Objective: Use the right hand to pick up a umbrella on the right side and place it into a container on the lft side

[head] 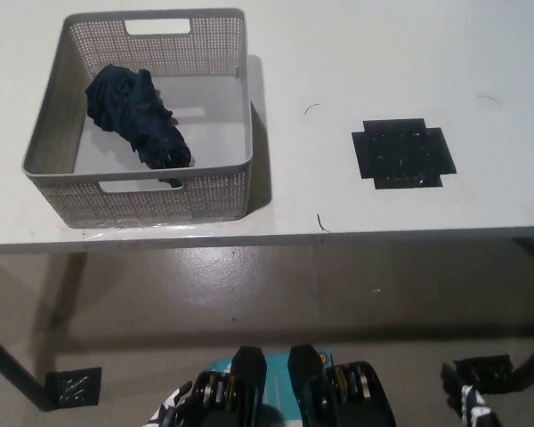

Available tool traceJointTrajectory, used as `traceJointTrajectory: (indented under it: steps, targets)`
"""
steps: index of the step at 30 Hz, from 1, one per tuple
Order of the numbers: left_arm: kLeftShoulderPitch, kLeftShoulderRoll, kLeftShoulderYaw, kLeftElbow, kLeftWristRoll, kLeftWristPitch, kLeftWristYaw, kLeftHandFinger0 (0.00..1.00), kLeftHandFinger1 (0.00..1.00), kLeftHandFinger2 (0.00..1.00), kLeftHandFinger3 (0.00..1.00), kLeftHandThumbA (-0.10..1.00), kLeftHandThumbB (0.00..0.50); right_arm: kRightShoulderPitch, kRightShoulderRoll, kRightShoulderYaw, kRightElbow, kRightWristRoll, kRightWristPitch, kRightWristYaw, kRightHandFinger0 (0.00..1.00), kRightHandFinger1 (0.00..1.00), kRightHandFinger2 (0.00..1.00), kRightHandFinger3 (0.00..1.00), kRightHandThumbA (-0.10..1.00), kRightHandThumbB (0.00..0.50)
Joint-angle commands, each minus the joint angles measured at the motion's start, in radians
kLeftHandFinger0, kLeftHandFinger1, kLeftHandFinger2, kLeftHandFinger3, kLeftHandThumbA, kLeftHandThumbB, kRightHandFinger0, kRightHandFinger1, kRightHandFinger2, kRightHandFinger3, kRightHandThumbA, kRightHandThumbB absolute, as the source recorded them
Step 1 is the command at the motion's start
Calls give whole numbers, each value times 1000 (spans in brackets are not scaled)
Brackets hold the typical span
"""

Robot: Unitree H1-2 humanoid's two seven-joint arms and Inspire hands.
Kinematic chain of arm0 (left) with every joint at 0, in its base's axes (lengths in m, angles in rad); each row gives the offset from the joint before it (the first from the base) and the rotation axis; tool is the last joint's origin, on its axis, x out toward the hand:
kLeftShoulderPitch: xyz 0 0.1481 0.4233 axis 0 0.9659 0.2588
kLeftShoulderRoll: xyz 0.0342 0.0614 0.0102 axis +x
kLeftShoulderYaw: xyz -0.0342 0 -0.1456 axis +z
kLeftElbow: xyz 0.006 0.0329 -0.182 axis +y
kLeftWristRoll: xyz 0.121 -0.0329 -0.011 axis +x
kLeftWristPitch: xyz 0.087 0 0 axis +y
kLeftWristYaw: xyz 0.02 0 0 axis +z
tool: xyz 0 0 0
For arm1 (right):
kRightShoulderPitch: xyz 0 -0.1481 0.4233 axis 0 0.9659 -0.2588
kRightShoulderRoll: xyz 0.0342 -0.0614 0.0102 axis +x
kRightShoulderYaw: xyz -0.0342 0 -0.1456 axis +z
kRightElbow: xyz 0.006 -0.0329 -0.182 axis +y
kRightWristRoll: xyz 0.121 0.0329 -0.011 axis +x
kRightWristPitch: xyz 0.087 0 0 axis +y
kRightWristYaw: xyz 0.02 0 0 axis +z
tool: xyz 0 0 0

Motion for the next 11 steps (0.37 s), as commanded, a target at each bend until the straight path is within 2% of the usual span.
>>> traceJointTrajectory:
  steps: [1,4,11]
  targets:
    - [-28,2,49,2,-22,-98,48,1000,1000,1000,1000,1000,159,-5,43,-15,110,120,-309,23,1000,1000,1000,1000,1000,377]
    - [-25,-3,57,1,-20,-93,47,1000,1000,1000,1000,1000,174,-15,40,-29,131,141,-312,34,1000,1000,1000,1000,1000,367]
    - [-29,-8,71,-4,-11,-89,47,1000,1000,1000,1000,1000,145,-43,47,-47,166,160,-327,32,1000,1000,1000,1000,1000,375]
